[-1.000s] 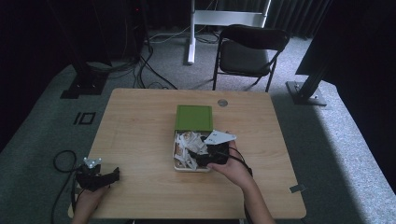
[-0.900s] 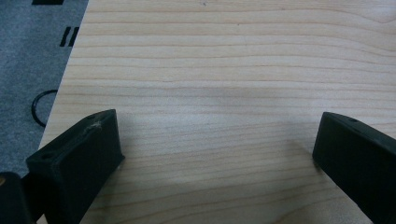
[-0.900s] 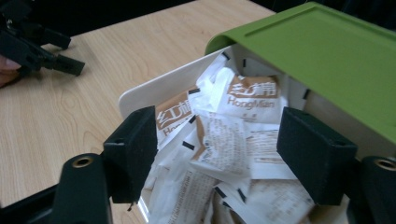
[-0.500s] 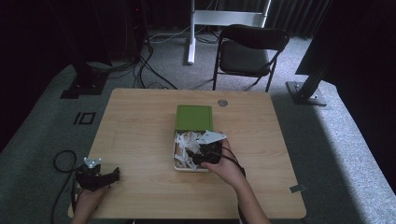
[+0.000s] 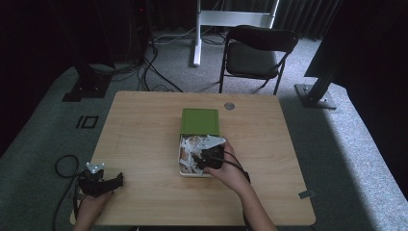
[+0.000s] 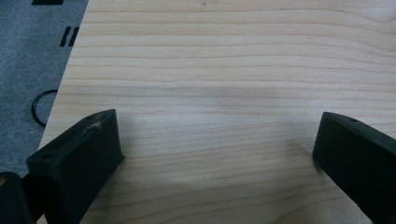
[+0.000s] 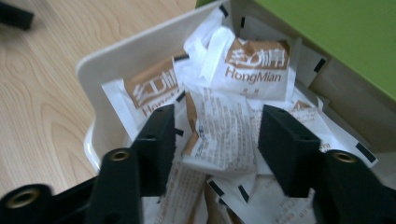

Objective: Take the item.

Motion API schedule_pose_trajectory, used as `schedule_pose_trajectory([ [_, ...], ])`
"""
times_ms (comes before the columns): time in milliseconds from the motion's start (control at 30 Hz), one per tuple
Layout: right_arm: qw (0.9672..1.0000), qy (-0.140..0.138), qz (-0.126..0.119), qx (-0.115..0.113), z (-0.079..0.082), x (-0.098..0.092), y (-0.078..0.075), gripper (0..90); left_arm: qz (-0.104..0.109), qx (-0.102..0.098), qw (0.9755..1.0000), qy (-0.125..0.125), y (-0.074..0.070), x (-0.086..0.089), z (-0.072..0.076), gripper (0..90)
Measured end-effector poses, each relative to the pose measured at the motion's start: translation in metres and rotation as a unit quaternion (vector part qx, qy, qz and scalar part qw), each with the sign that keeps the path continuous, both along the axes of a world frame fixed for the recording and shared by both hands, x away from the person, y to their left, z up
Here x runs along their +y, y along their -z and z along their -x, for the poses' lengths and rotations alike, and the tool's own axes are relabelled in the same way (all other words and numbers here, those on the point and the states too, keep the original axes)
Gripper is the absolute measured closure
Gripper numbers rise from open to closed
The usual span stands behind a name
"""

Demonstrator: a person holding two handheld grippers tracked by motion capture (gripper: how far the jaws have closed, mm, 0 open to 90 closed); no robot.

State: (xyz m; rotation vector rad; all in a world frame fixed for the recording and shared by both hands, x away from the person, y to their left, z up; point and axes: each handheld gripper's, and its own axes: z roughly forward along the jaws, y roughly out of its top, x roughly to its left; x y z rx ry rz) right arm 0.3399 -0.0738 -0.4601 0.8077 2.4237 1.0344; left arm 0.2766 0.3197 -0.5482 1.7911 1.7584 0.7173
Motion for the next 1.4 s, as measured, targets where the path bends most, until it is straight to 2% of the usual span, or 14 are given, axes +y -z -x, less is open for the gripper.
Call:
schedule_pose_trajectory([
  [33,1.0,0.0,0.0,0.0,0.0,0.0,0.0,49.4,0.0,0.0,1.0,0.0,0.0,0.0,0.0,1.6],
  [100,0.9999,-0.004,0.016,0.0,0.0,0.0,-0.001,56.4,0.0,0.0,1.0,0.0,0.0,0.0,0.0,1.6],
  [200,0.9997,-0.011,0.019,0.009,-0.001,0.0,-0.001,60.9,0.0,0.0,1.0,0.0,0.0,0.0,0.0,1.6],
  [267,0.9996,-0.016,0.014,0.016,-0.002,-0.001,-0.002,63.2,0.0,0.0,1.0,0.0,0.0,0.0,0.0,1.6],
  [333,0.9987,-0.015,-0.003,0.048,-0.003,-0.003,-0.005,68.7,0.0,0.0,1.0,0.0,0.0,0.0,0.0,1.6],
  [433,0.9987,-0.018,-0.005,0.048,-0.002,-0.005,-0.007,72.0,0.001,0.0,1.0,0.0,0.0,0.0,0.0,1.6],
  [467,0.9986,-0.019,-0.014,0.048,-0.002,-0.005,-0.008,72.6,0.001,0.0,1.0,0.0,0.0,0.0,0.0,1.6],
  [633,0.9984,-0.022,-0.036,0.038,0.0,-0.008,-0.014,74.7,0.0,0.0,1.0,0.0,0.0,0.0,0.0,1.6],
  [667,0.9977,-0.024,-0.053,0.035,0.001,-0.011,-0.019,75.1,0.001,0.0,1.0,0.0,0.0,0.0,0.0,1.6],
  [800,0.9976,-0.022,-0.06,0.027,0.001,-0.014,-0.025,75.5,0.001,0.0,1.0,0.0,0.0,0.0,0.0,1.6],
  [833,0.9968,-0.022,-0.072,0.027,0.001,-0.017,-0.029,75.8,0.0,0.0,1.0,0.0,0.0,0.0,0.0,1.6],
  [1067,0.9954,-0.016,-0.092,0.019,0.0,-0.028,-0.042,76.3,0.001,0.0,1.0,0.0,0.0,0.0,0.0,1.6],
  [1400,0.9931,0.021,-0.115,-0.013,-0.004,-0.055,-0.06,76.4,0.0,0.001,1.0,0.0,0.0,0.0,0.0,1.6],
])
